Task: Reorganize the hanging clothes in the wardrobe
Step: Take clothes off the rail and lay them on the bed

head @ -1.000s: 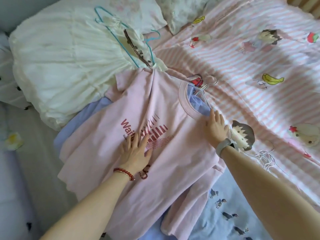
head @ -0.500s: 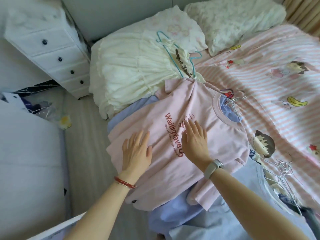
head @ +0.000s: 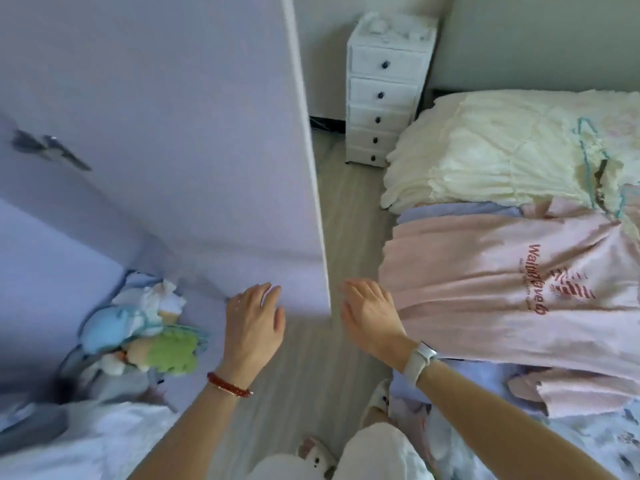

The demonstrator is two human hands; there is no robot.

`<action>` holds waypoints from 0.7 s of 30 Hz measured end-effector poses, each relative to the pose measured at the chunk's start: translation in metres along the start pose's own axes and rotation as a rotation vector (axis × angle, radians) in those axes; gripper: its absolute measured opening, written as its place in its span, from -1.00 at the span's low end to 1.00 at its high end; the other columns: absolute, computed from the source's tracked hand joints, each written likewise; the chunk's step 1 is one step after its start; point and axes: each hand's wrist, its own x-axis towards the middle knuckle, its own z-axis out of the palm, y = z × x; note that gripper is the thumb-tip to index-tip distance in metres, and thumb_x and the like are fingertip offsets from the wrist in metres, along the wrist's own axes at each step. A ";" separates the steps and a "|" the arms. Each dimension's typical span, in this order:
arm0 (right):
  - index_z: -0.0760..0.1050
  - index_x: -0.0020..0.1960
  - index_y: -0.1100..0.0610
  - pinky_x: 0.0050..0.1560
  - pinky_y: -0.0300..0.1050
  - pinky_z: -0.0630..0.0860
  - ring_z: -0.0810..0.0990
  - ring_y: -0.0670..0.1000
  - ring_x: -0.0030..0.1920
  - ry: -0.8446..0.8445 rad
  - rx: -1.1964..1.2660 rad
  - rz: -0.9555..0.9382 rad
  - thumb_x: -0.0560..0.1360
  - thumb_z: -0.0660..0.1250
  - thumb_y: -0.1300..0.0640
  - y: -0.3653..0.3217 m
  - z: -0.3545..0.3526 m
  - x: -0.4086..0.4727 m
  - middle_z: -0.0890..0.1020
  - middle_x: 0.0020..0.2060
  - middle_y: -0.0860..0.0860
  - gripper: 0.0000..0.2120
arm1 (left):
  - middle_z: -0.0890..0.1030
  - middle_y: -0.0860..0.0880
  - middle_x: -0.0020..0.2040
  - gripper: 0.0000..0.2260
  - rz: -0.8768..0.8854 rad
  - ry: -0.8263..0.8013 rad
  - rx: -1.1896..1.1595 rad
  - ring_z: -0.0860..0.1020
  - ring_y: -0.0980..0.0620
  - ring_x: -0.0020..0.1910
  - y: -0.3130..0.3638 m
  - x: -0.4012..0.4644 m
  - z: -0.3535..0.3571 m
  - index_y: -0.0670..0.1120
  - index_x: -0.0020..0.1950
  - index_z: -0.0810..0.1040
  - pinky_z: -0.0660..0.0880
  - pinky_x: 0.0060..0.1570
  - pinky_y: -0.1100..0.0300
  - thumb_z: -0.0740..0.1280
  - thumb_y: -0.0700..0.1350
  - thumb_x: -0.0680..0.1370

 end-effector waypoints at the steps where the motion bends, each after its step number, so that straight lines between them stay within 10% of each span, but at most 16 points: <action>1: 0.36 0.34 0.09 0.30 -0.08 0.16 0.29 0.04 0.35 -0.023 0.000 -0.059 0.56 0.11 0.08 -0.024 0.008 0.007 0.41 0.31 0.00 -0.64 | 0.63 -0.16 -0.03 -0.79 -0.055 0.023 0.018 0.61 -0.15 -0.05 -0.024 -0.014 -0.014 -0.21 0.01 0.60 0.54 -0.08 -0.05 0.29 -0.19 0.43; 21: 0.47 0.22 0.16 0.17 0.02 0.36 0.45 0.14 0.18 -0.299 0.275 -0.990 0.55 0.13 0.20 -0.473 0.097 0.113 0.56 0.14 0.10 -0.72 | 0.59 -0.14 0.06 -0.74 -0.954 0.739 0.600 0.54 -0.15 0.06 -0.290 -0.212 -0.253 -0.17 -0.01 0.58 0.34 0.05 -0.06 0.14 -0.14 0.48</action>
